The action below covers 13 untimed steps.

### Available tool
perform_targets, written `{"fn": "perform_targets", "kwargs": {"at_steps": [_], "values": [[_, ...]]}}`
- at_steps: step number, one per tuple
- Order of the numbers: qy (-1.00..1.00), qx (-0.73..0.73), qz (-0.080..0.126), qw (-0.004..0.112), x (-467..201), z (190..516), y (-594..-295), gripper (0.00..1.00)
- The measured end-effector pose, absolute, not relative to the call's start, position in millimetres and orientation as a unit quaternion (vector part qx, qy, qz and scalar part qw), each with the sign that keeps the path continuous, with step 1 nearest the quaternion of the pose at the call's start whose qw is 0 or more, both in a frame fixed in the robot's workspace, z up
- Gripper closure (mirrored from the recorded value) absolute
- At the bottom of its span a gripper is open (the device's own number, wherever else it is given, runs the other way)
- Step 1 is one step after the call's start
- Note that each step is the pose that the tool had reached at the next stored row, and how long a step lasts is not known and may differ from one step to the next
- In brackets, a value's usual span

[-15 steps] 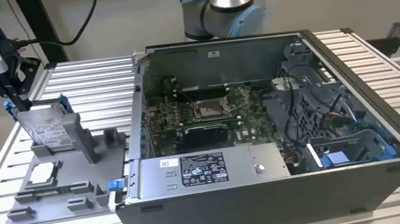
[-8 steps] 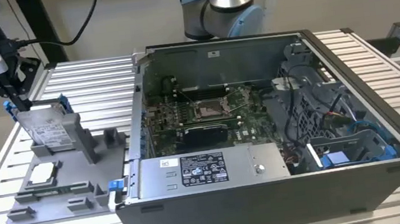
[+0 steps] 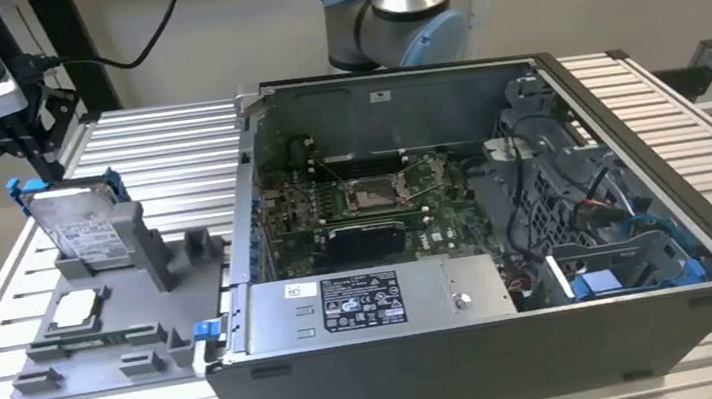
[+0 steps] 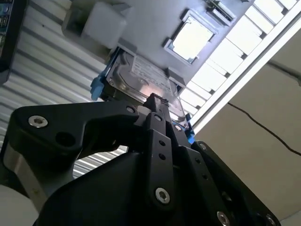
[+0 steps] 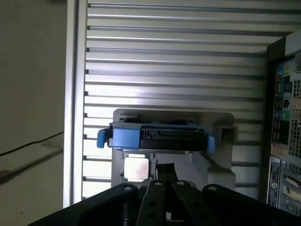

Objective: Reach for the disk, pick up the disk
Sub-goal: 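Reach for the disk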

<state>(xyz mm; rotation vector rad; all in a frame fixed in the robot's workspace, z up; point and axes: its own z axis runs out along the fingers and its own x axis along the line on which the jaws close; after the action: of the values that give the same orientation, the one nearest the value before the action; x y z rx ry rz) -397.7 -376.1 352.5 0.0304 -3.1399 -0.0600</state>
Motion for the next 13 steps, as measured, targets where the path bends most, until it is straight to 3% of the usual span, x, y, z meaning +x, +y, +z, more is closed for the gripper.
{"fn": "perform_targets", "kwargs": {"at_steps": [13], "values": [[-1.000,0.015,-0.019,0.000,-427.5,350.3,-362.1,1.00]]}}
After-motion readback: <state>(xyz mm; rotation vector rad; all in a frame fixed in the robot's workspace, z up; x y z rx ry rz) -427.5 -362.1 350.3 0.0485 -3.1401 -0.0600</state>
